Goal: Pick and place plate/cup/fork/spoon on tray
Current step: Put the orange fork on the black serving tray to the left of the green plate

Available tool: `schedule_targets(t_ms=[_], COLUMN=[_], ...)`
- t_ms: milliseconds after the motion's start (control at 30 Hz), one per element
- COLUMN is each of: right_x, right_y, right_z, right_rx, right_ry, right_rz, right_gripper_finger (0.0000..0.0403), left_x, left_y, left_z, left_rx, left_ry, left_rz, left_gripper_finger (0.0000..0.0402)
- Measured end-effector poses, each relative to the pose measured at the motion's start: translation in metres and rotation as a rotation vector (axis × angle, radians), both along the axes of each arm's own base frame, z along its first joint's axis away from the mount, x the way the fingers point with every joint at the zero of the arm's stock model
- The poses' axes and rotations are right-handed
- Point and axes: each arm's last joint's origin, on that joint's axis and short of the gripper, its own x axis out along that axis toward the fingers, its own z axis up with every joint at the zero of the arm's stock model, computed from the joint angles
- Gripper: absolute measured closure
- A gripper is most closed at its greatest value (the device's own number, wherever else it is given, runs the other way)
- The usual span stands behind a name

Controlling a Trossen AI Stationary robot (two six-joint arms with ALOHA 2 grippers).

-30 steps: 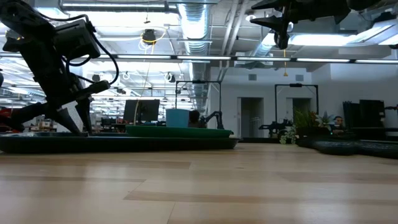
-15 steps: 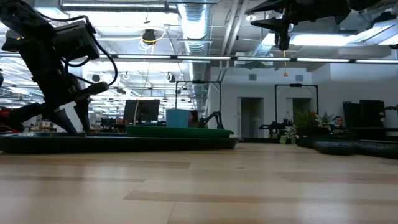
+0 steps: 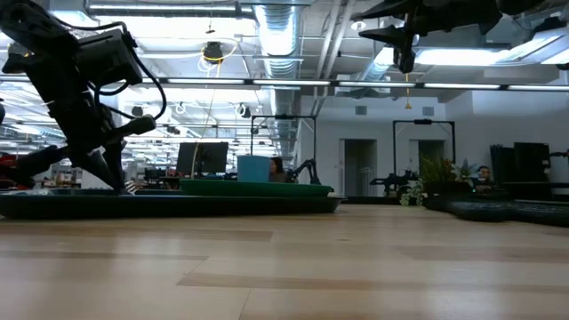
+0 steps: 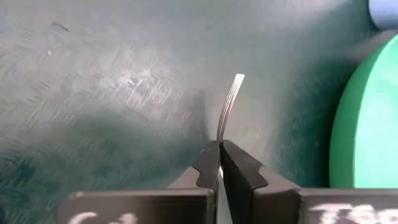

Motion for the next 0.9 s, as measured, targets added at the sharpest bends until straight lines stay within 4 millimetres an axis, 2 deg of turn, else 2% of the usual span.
schedule_targets(t_ms=[300, 633, 767, 900], right_x=[0.0, 0.0, 0.0, 0.0], right_y=[0.0, 0.0, 0.0, 0.0], right_z=[-0.001, -0.001, -0.001, -0.001], right_rx=[0.003, 0.003, 0.003, 0.003], right_ry=[0.007, 0.007, 0.007, 0.007], right_rz=[0.0, 0.0, 0.0, 0.0], right_gripper_finger=[0.0249, 0.0249, 0.0249, 0.0249], left_x=[-0.004, -0.004, -0.004, -0.002], left_y=[-0.002, -0.002, -0.003, -0.002], left_z=[-0.027, -0.027, -0.028, -0.024], left_rx=[-0.012, -0.028, -0.036, -0.027], left_ry=[-0.159, -0.159, -0.154, -0.149], left_rz=[-0.015, -0.021, -0.017, -0.02], left_gripper_finger=[0.0401, 0.04, 0.0381, 0.0338])
